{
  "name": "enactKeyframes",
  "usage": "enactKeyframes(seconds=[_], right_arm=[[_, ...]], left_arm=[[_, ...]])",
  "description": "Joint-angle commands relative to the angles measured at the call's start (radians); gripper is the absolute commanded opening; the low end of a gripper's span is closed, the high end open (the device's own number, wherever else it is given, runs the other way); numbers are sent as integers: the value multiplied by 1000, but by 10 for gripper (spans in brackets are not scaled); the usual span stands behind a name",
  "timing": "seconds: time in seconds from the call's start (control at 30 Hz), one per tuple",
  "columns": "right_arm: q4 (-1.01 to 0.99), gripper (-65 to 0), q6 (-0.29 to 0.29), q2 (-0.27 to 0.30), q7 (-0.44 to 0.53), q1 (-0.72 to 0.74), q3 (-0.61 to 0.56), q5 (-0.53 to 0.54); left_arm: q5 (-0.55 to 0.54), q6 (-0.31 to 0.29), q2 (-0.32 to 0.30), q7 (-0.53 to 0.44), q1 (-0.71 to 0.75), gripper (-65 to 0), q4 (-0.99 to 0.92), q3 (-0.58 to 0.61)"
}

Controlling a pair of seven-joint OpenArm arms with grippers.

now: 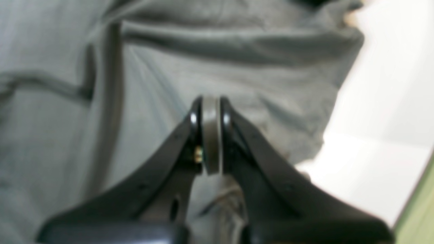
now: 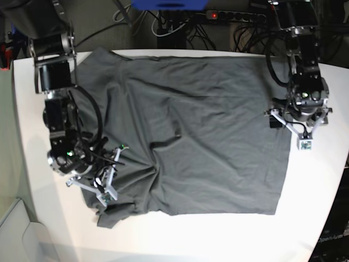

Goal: Layout the t-shirt on the table in an organized manner, then fold the t-shirt properly
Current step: 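Grasp the shirt side with the right gripper and pull it outward, then reach the left gripper into the shirt's middle and smooth the bunched fabric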

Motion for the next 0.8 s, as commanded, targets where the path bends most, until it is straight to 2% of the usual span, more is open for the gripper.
enactKeyframes(seconds=[0.0,0.07,0.13,0.33,0.7,0.77], right_arm=[[77,-650,0,13,-12,-15,32,5],[192,-650,0,19,-58,-108,116,5],[244,-650,0,22,-62,-189,185,5],[275,-650,0,17,-64,-364,311,5],[258,-650,0,8,-5,-499,345,5],[258,-650,0,8,-5,-510,345,5]], left_arm=[[11,7,-16,-18,-28,-132,19,-7],[11,7,-16,-18,-34,-132,19,-7],[10,7,-16,-18,-37,-132,15,-7],[10,7,-16,-20,-68,-132,7,-5],[8,7,-11,-20,-79,-132,5,1],[8,7,26,-20,-88,-132,5,3]])
